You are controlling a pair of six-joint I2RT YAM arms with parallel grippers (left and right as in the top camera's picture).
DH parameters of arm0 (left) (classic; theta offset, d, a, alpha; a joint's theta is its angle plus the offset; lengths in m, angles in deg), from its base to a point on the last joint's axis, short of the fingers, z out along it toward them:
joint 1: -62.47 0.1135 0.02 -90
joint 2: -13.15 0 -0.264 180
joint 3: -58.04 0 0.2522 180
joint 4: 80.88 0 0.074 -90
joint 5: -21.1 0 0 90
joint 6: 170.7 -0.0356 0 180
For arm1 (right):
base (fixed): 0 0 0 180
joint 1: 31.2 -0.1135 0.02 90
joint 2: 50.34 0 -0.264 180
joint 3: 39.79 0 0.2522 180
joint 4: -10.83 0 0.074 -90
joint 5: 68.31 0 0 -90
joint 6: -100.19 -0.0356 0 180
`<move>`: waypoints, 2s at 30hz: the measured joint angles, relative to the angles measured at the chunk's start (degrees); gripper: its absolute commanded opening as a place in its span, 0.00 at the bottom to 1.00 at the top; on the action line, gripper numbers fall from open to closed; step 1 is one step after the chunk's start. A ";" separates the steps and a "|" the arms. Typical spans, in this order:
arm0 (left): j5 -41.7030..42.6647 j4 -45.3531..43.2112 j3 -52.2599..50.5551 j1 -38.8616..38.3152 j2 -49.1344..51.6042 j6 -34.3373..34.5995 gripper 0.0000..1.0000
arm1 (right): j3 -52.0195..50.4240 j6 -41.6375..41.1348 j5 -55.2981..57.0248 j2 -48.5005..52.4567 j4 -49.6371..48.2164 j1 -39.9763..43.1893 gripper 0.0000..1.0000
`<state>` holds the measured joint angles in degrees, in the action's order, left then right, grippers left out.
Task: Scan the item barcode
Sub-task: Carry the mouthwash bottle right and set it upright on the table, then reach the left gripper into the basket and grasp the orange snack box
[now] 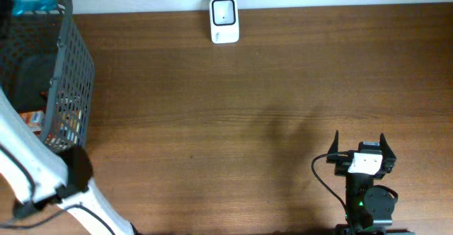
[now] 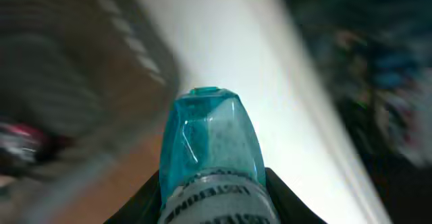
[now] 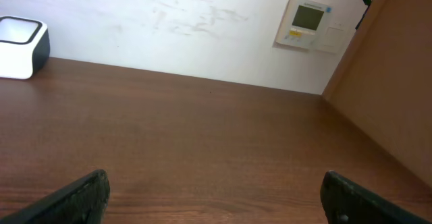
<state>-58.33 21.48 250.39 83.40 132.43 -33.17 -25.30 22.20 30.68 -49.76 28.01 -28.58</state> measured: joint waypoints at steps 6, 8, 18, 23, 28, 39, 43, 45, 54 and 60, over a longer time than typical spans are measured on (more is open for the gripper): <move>-0.07 1.95 -4.55 -33.55 0.22 -0.02 0.12 | 0.00 -0.04 0.02 0.00 0.00 0.00 0.98; -3.98 -2.99 -9.97 -44.02 7.26 -0.17 0.11 | 0.00 -0.02 0.02 0.00 -0.02 0.00 0.98; -9.25 -28.17 -19.19 -65.51 34.05 -22.64 0.34 | 0.00 0.00 0.02 0.04 0.00 0.00 0.98; -9.53 -30.60 -19.12 -65.51 34.12 -23.80 0.96 | 0.00 0.00 0.02 0.04 0.00 0.00 0.98; -9.51 -32.30 -18.21 -65.48 34.10 -23.96 1.00 | 0.00 0.00 0.02 0.04 0.00 0.00 0.98; -11.98 -14.43 -16.50 -39.39 2.80 -23.98 1.00 | 0.00 0.00 0.04 0.07 0.00 0.00 0.98; -20.20 -4.24 -16.52 -11.89 0.72 -19.50 0.99 | 0.00 0.00 0.20 0.04 0.00 0.00 0.98; -21.18 0.46 -17.38 -1.05 0.72 -16.31 0.99 | 0.00 0.00 0.20 0.09 0.00 0.00 0.98; -21.94 -7.13 -53.33 16.17 0.24 -2.43 0.99 | 0.00 0.00 0.20 0.02 0.00 0.00 0.98; -22.01 -23.43 -69.35 16.13 0.66 -1.38 0.79 | 0.00 -0.02 0.20 0.00 0.00 0.00 0.98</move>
<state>-80.34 -1.95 181.03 99.53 133.09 -34.55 -25.30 22.18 30.88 -49.76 28.01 -28.58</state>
